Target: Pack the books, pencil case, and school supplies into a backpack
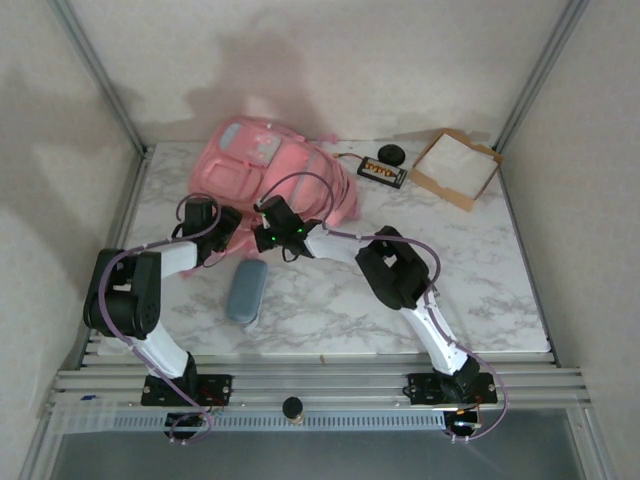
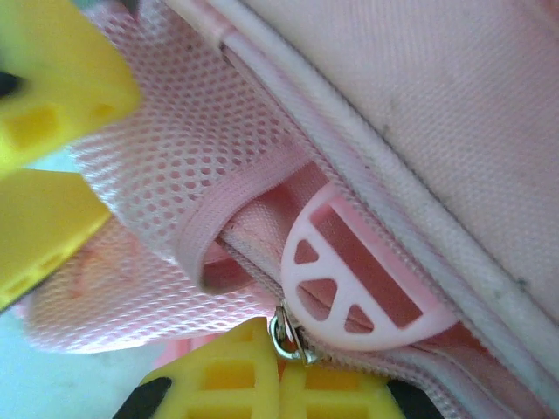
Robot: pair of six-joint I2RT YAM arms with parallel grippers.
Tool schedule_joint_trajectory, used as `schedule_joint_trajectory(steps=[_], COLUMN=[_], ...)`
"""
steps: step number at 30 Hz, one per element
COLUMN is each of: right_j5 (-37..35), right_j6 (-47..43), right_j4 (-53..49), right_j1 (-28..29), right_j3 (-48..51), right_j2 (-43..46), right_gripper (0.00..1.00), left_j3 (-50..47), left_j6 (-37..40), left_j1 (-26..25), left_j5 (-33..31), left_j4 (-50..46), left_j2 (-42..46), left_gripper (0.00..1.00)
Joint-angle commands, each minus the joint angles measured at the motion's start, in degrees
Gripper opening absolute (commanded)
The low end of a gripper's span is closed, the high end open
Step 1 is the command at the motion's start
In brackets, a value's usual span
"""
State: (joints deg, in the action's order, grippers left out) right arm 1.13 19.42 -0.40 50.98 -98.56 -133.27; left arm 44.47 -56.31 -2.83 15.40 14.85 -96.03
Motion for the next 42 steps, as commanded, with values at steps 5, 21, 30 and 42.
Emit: schedule_joint_trajectory(steps=[5, 21, 30, 42], right_j5=[4.21, 9.67, 5.42, 4.9], right_j6=[-2.47, -2.81, -0.52, -2.4], right_j4=[2.55, -9.27, -15.54, -17.39], right_j1=[-0.27, -0.27, -1.65, -3.9], right_j3=[1.27, -5.58, -2.77, 5.26], right_j2=[7.68, 8.51, 12.43, 18.75], right_gripper=[0.0, 0.0, 0.0, 0.0], left_j3=[-1.03, -1.14, 0.54, 1.6], left_j6=[-6.17, -16.14, -15.14, -12.82], left_j1=[-1.01, -3.85, -2.57, 0.29], left_j5=[3.3, 1.74, 0.11, 2.22], left_j4=[3.55, 12.72, 9.43, 8.13], left_j2=[0.72, -2.47, -2.35, -0.57], left_gripper=[0.65, 0.25, 0.0, 0.0])
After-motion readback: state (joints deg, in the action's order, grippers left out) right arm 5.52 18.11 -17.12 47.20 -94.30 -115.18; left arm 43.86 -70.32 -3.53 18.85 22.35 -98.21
